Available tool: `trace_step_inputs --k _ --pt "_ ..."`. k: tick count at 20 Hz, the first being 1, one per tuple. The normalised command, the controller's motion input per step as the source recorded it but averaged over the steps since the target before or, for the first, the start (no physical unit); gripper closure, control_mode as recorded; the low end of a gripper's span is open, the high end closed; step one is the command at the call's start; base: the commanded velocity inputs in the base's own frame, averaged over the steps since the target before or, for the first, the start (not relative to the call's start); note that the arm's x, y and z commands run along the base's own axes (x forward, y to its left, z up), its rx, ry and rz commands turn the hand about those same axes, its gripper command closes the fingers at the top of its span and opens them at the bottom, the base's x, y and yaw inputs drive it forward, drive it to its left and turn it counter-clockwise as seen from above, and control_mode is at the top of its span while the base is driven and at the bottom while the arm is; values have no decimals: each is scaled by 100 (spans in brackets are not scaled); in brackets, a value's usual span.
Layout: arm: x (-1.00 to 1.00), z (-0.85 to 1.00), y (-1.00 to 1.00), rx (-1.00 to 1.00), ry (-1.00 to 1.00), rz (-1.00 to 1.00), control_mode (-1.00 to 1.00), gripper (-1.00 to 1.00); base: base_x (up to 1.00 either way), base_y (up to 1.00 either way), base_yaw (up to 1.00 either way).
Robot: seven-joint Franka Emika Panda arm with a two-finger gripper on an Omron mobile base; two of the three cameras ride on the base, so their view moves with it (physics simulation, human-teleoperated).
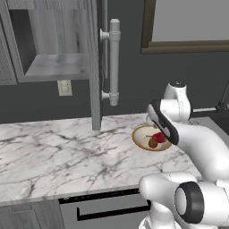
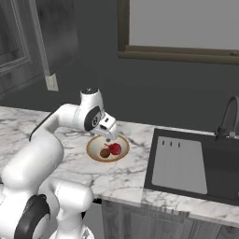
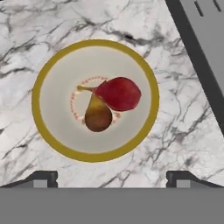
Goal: Pick the pears from the cabinet and place them in one bowl. Pick the potato from the sink and place it in the other bowl.
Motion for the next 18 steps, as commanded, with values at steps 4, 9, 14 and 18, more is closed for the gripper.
trace_step_inputs --k 4,9,14,18 --pt "-70 45 2 -22 -15 43 -100 -100 0 0 0" --pt "-63 6 1 -6 0 31 -100 -100 0 0 0" --pt "-45 30 0 7 -1 1 -100 -100 0 0 0" --pt "-32 63 0 5 12 0 -100 -100 0 0 0"
